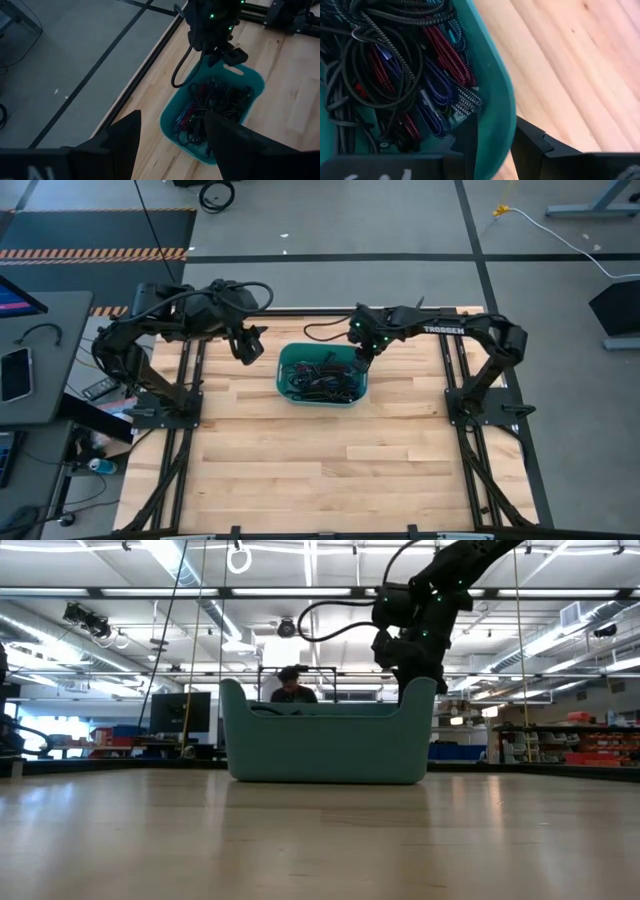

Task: Pick and place USB-C Cables
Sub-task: Move the light blue bin to the center of the table

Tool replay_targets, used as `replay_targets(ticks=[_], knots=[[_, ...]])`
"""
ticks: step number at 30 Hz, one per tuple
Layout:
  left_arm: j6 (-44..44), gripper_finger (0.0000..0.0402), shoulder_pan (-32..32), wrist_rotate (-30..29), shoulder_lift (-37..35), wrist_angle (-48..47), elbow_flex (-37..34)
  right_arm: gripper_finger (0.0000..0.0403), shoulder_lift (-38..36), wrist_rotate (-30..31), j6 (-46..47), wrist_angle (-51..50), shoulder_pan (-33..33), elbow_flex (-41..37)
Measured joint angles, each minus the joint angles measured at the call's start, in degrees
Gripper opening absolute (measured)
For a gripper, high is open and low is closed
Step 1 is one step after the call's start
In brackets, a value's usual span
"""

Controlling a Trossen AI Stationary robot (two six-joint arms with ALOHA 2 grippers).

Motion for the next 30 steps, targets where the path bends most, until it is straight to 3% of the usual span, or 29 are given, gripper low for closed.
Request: replay_targets(ticks=[3,10,17,30], knots=[[0.0,0.0227,0.0,0.01,0.0,-0.01,0.0,0.0095,0.51,-0.16,-0.06,-0.05,0.0,0.04],[0.0,0.0227,0.0,0.0,-0.02,0.0,0.0,0.001,0.41,0.34,-1.3,-0.3,0.0,0.04],[0.0,0.0227,0.0,0.02,0.0,0.0,0.0,0.0006,0.3,-0.29,-1.27,-1.64,0.89,0.04],[0.0,0.0227,0.0,0.02,-0.02,0.0,0.0,0.0003,0.16,2.43,10.16,-5.25,7.62,0.17]])
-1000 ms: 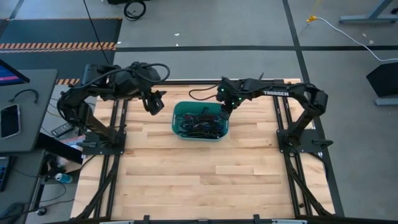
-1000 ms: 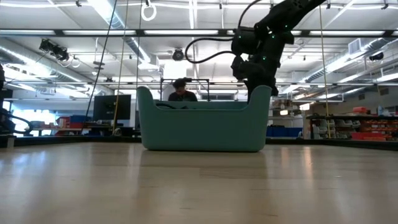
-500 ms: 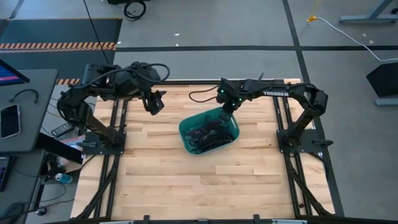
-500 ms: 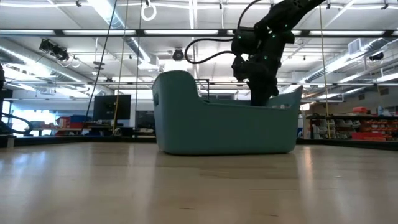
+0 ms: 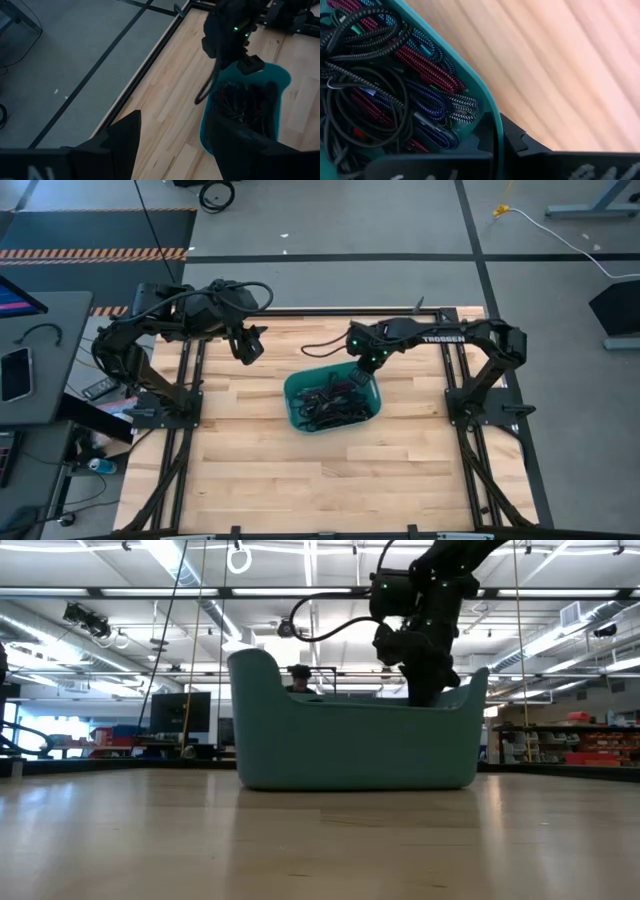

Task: Pick and place USB-C Cables
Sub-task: Move the light blue bin to the center of the table

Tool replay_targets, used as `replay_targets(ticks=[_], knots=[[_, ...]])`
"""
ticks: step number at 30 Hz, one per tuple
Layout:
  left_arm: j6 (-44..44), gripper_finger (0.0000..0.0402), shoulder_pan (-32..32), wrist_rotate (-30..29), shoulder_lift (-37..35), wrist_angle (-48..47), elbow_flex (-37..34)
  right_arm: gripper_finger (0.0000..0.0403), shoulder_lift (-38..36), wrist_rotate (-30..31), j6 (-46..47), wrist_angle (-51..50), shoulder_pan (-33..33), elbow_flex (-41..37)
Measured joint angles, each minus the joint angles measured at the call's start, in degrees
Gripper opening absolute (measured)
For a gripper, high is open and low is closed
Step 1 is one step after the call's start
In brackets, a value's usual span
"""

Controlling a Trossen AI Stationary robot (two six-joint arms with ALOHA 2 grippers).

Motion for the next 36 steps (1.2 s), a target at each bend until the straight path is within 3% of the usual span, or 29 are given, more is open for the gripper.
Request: replay_targets(ticks=[17,36], knots=[[0.11,0.0227,0.02,0.0,0.02,-0.09,0.0,0.0002,-0.65,2.8,18.16,-3.16,8.93,-0.2],[1.6,0.0227,0.02,0.0,0.02,-0.48,0.0,0.001,-0.65,3.82,18.37,-1.59,8.99,-0.28]])
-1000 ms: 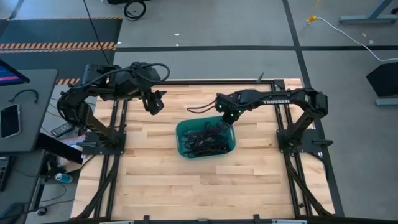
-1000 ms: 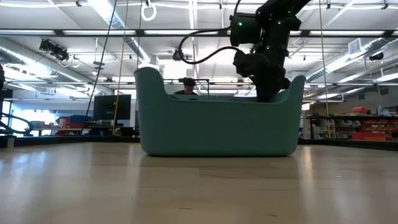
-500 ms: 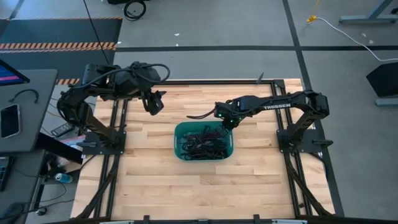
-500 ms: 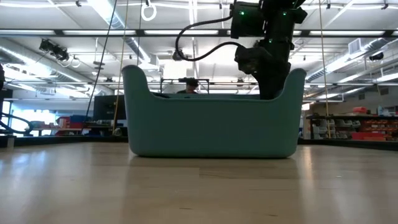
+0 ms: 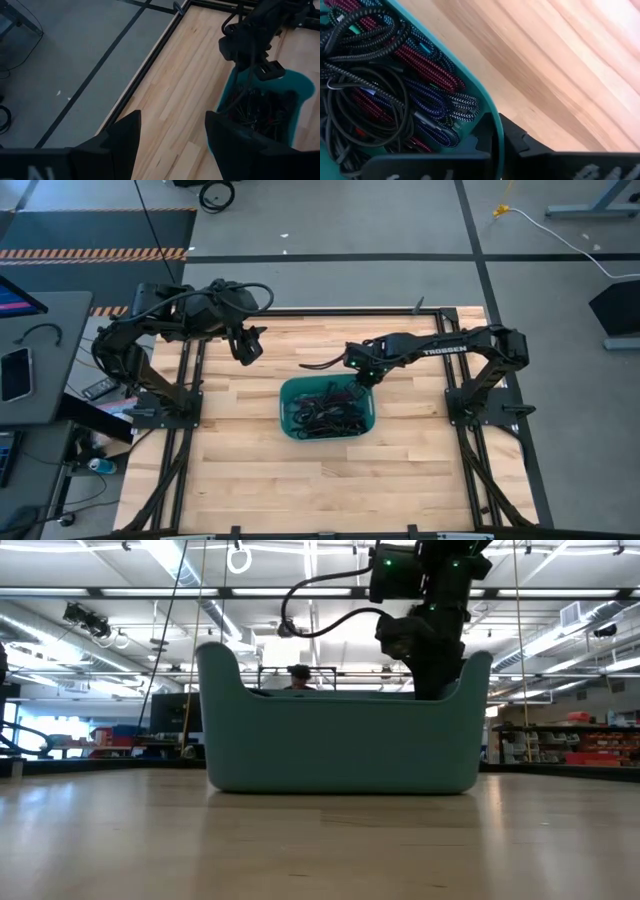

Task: Pick and place USB-C Cables
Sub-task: Move the light blue bin to the center of the table

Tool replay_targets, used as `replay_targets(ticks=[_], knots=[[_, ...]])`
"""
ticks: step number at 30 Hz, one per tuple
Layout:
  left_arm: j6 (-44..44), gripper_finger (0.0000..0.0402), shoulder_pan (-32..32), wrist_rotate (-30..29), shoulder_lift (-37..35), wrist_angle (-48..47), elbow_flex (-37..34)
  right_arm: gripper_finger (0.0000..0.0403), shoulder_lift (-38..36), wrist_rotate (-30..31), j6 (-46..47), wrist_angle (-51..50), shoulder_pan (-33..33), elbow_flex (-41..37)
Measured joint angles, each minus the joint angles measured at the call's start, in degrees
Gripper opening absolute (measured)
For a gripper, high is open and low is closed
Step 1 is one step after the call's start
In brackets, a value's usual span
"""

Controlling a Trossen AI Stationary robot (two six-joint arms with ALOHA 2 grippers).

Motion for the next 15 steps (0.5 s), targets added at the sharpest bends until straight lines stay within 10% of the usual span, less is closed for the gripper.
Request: replay_targets(ticks=[15], knots=[[0.05,0.0227,0.0,0.0,0.0,0.0,0.0,0.0106,0.11,-0.03,-0.07,2.0,0.6,-0.04]])
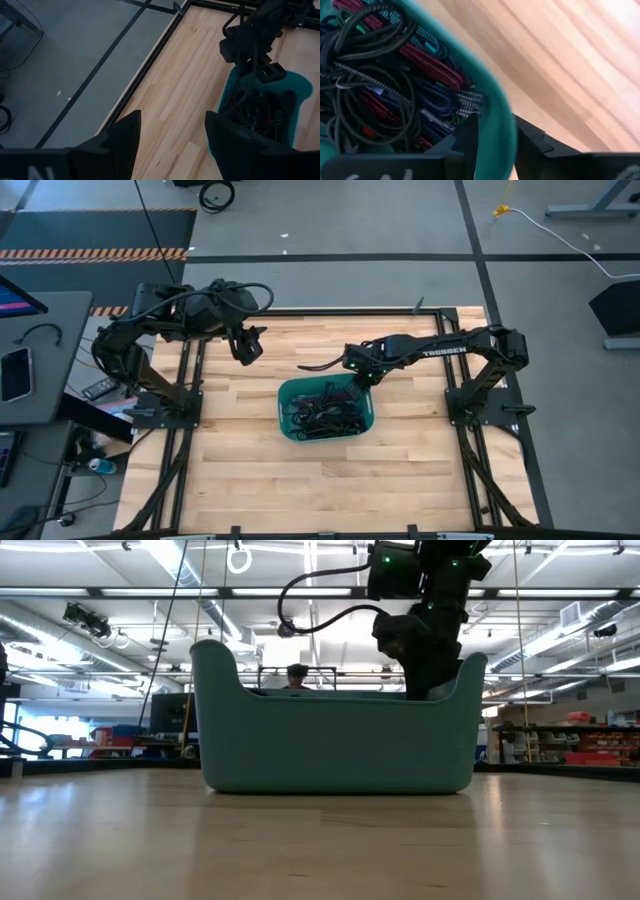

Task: Pick and place USB-C Cables
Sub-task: Move the light blue bin to the center of the table

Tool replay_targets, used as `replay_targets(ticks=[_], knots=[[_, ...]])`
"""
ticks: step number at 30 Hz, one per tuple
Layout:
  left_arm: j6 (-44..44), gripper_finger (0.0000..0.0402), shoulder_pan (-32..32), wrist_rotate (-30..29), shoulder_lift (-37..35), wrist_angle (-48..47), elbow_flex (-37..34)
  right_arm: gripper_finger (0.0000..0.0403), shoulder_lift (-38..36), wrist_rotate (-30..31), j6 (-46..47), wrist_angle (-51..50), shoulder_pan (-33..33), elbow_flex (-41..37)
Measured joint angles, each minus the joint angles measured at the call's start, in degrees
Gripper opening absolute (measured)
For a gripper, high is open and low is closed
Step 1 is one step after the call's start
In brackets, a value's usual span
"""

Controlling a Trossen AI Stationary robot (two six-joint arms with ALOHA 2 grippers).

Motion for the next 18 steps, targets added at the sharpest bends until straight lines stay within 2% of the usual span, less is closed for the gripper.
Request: replay_targets(ticks=[11,18], knots=[[0.13,0.0227,-0.02,0.0,0.0,-0.01,0.0,0.0111,-0.04,-1.6,5.15,-0.22,3.24,0.02],[0.13,0.0227,0.0,0.01,0.0,-0.02,0.0,0.0111,-0.07,-1.26,4.91,-0.15,3.93,0.11]])
